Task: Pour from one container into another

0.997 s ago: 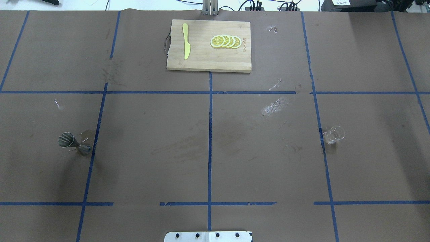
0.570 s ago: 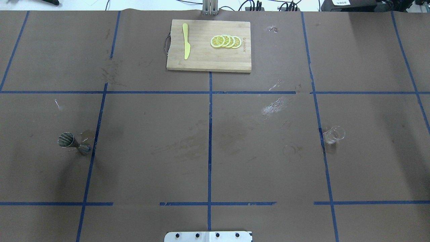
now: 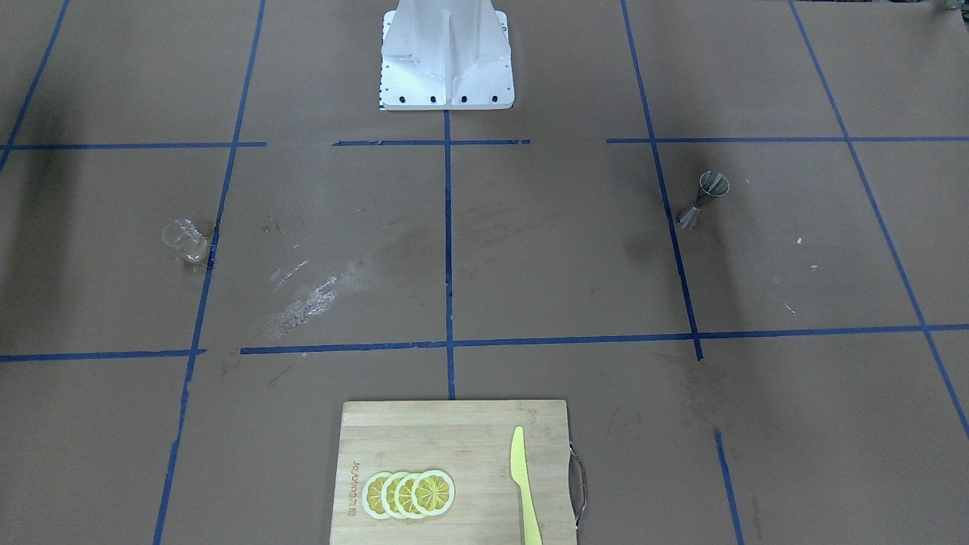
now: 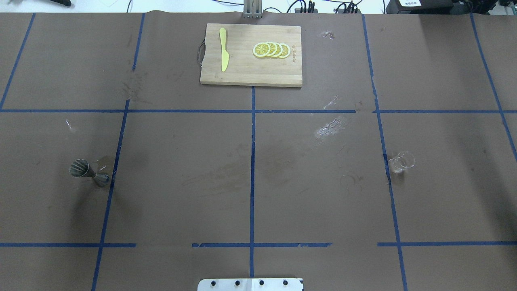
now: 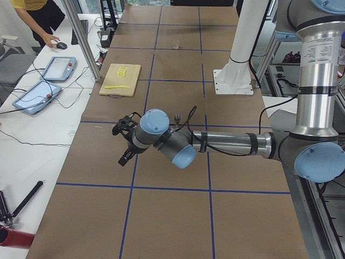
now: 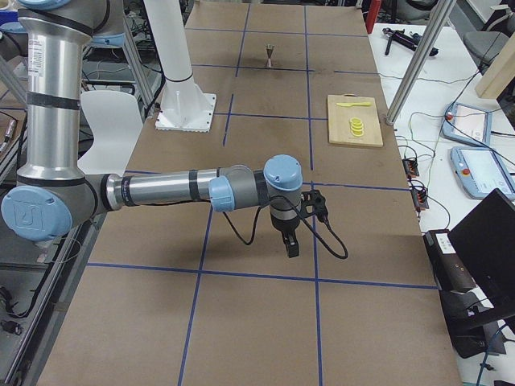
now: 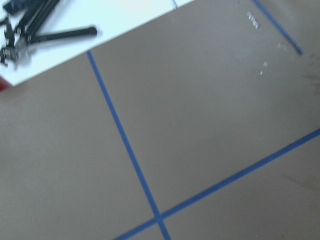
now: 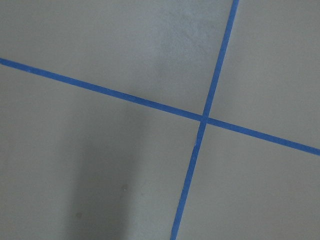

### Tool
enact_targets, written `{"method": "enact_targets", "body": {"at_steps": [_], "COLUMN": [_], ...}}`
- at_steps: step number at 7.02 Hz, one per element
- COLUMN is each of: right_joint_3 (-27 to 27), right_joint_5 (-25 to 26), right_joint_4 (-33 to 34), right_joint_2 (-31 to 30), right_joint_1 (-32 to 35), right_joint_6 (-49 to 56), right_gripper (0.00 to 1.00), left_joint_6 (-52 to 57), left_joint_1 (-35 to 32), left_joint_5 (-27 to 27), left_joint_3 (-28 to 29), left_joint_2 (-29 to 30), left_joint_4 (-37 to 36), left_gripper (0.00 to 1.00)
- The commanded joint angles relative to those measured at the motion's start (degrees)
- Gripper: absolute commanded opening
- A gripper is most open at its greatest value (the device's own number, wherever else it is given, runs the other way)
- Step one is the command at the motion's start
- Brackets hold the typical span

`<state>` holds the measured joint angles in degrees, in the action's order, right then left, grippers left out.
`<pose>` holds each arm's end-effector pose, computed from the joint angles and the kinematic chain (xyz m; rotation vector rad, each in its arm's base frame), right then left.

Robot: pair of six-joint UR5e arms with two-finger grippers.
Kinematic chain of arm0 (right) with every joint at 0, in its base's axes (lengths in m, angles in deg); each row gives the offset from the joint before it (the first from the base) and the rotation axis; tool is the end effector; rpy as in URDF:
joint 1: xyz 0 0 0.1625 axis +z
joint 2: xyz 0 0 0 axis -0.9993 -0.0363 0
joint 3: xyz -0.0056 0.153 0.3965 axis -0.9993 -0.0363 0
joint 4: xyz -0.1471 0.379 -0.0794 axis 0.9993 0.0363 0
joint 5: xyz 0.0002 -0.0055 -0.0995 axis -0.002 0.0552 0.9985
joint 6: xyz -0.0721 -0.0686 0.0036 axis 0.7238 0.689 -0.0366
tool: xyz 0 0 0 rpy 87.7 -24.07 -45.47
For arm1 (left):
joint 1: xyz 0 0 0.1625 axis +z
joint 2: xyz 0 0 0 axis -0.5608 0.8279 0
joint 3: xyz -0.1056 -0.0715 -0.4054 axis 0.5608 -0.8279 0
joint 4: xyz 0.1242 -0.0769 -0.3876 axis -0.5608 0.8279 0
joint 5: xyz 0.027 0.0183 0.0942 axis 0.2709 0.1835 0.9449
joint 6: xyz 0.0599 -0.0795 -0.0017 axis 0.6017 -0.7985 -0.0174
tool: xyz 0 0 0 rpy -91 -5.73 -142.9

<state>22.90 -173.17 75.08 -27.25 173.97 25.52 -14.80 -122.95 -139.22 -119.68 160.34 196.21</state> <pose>0.0354 -0.4616 0.5837 0.2286 -0.7243 -0.2158 -0.0514 -0.4961 0.5561 0.7293 0.7791 0.3137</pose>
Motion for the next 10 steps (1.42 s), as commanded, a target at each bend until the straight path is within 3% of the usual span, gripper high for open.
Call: {"method": "enact_targets", "body": {"at_steps": [1, 2, 3, 4, 7, 9, 10], "right_joint_3": [-0.28, -0.28, -0.28, -0.28, -0.11, -0.02, 0.07], "right_joint_5": [-0.05, -0.05, -0.05, -0.05, -0.05, -0.05, -0.05], "right_joint_4": [-2.9, -3.09, -3.09, -3.09, -3.18, -3.18, -3.18], "right_joint_2": [0.51, 0.51, 0.42, 0.42, 0.16, -0.1, -0.19], "right_joint_1": [-0.27, -0.27, -0.27, -0.27, -0.27, -0.27, -0.27], "right_joint_6": [-0.28, -0.28, -0.28, -0.28, -0.28, -0.2, -0.28], "right_gripper": [1.0, 1.0, 1.0, 1.0, 1.0, 1.0, 1.0], "left_joint_6": [-4.92, -12.35, -18.26, -24.76, -41.28, -43.89, -43.98], "left_joint_1": [0.59, 5.03, 8.73, 15.73, 32.87, 40.38, 45.45], "left_joint_5": [-3.22, -2.35, 3.05, 12.94, 33.25, 45.23, 54.77], "left_joint_3": [0.03, -2.14, -3.04, -4.87, -10.76, -11.04, -11.04], "left_joint_2": [0.08, 0.0, -0.27, -1.49, -4.2, -10.35, -10.72], "left_joint_4": [12.04, 15.05, 19.86, 22.78, 26.21, 38.23, 38.63], "left_gripper": [1.0, 1.0, 1.0, 1.0, 1.0, 1.0, 1.0]}}
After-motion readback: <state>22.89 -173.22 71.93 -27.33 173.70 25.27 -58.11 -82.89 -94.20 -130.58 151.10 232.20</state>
